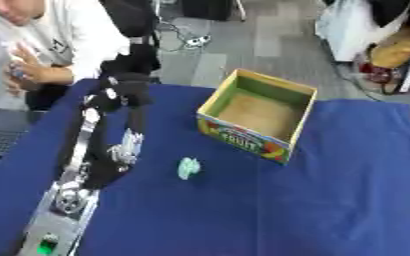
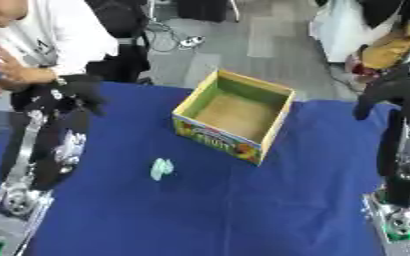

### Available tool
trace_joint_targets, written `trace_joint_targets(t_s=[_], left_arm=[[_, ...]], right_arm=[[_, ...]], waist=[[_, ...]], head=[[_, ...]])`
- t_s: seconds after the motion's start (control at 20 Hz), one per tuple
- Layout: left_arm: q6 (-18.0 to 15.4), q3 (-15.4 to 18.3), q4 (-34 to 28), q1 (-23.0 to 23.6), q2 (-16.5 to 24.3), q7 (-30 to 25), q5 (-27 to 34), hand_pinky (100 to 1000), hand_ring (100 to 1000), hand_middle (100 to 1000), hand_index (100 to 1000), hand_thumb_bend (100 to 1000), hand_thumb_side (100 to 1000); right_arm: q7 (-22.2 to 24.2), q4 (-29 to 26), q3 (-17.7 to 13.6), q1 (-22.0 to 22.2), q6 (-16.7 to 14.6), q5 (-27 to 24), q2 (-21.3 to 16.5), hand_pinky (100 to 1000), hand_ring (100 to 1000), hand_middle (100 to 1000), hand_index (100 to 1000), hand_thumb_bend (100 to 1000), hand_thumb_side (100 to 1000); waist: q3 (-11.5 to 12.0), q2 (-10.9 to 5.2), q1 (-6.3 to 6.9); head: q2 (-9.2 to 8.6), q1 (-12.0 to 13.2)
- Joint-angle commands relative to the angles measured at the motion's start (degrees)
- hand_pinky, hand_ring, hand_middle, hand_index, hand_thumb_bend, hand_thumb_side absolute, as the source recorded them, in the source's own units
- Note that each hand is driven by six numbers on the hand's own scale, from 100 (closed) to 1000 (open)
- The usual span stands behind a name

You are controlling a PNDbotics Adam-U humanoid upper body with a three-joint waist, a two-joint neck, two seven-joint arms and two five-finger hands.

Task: Pick up objects on the table and place them in the box.

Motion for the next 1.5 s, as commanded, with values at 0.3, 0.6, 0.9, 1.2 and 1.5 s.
trace_joint_targets(t_s=[0.3,0.6,0.9,1.2,1.5], left_arm=[[7.69,-0.48,3.86,-6.30,7.94,-9.35,-6.48,100,371,650,817,271,641],[10.48,-2.88,10.67,-11.23,11.95,-22.38,-8.82,100,387,687,862,378,615],[10.30,-4.96,15.67,-15.13,14.37,-38.14,-14.46,100,380,699,867,513,551],[9.71,-6.02,19.19,-17.35,14.91,-47.25,-18.73,100,383,685,865,587,552],[8.86,-7.18,21.71,-18.96,15.48,-52.77,-21.46,100,387,679,859,746,587]], right_arm=[[0.25,-0.30,0.04,-0.55,-0.15,-0.01,-0.45,179,277,366,456,100,855],[0.40,-0.23,0.14,-0.39,-0.18,-0.13,-0.48,178,276,365,456,100,857],[0.53,-0.27,0.18,-0.22,-0.18,-0.25,-0.50,178,275,364,455,100,858],[0.65,-0.34,0.23,-0.09,-0.16,-0.36,-0.57,177,274,364,455,100,859],[0.73,-0.40,0.25,-0.02,-0.14,-0.43,-0.64,177,274,364,455,100,859]], waist=[[-0.49,-0.86,0.19],[-0.83,-0.90,0.42],[-1.26,-0.96,0.69],[-1.63,-0.83,1.05],[-1.94,-0.74,1.31]], head=[[0.55,0.77],[0.87,0.97],[0.91,1.09],[0.78,1.11],[0.93,1.06]])
